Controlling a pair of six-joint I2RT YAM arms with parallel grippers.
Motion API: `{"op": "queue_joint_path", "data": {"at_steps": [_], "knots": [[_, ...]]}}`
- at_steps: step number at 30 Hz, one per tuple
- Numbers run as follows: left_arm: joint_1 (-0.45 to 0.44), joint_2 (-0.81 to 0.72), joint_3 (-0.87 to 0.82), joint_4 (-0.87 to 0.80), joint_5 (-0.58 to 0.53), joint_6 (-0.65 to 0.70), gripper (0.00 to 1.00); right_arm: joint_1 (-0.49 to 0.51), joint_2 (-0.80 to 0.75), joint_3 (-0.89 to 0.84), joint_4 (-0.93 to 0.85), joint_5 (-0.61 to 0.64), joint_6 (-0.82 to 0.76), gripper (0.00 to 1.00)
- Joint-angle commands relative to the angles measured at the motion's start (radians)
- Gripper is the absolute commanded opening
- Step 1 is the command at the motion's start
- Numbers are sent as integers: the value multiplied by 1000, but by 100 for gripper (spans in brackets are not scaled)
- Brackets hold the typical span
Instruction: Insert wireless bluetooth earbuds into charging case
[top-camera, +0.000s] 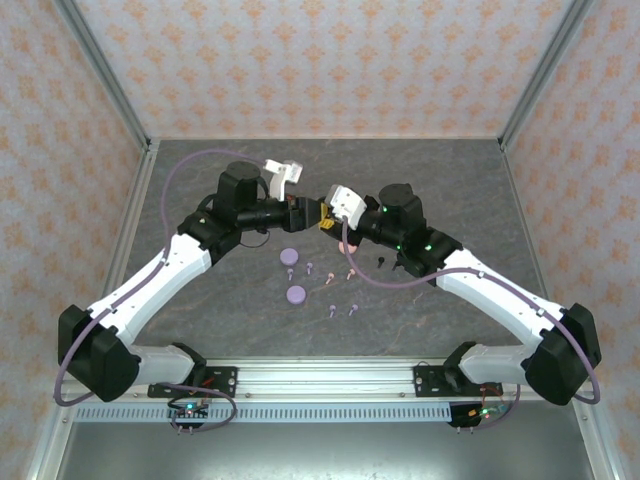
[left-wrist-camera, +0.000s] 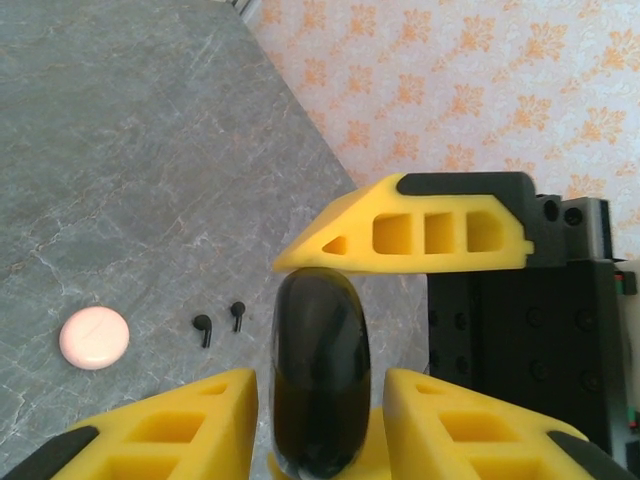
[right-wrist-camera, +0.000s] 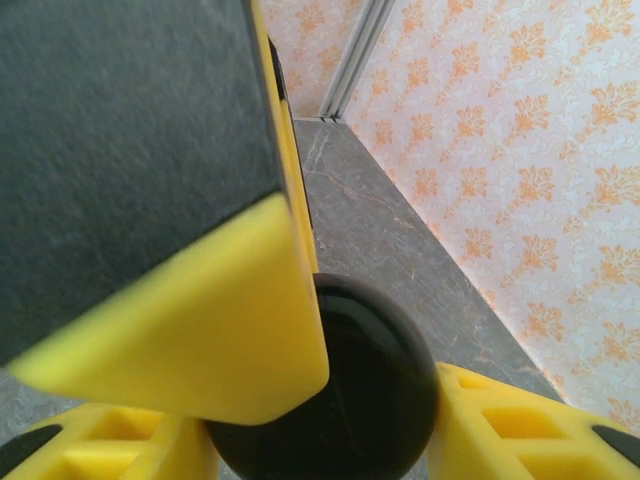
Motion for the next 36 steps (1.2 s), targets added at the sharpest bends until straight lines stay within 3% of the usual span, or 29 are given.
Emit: {"op": "queue_joint_path", "data": {"at_steps": [1, 11, 22, 26, 31, 36], "knots": [[-10, 3, 27, -33, 12, 28, 37, 6, 0, 14, 46, -2, 16, 50], [-12, -3, 22, -37, 14, 33, 31, 6, 4, 14, 44, 13, 21, 50], [-11, -60, -37, 86, -5, 45, 17, -3, -26, 15, -36, -17, 62, 78], [-11, -95, -83, 125, -30, 139, 13, -22, -85, 4, -82, -89, 112, 87], [-11, -137, -135, 159, -68, 308, 9, -69, -181, -35, -132, -214, 245, 88], [-11, -164, -193, 228, -30, 455, 3, -113, -282, -140, -12, -270, 421, 88]]}}
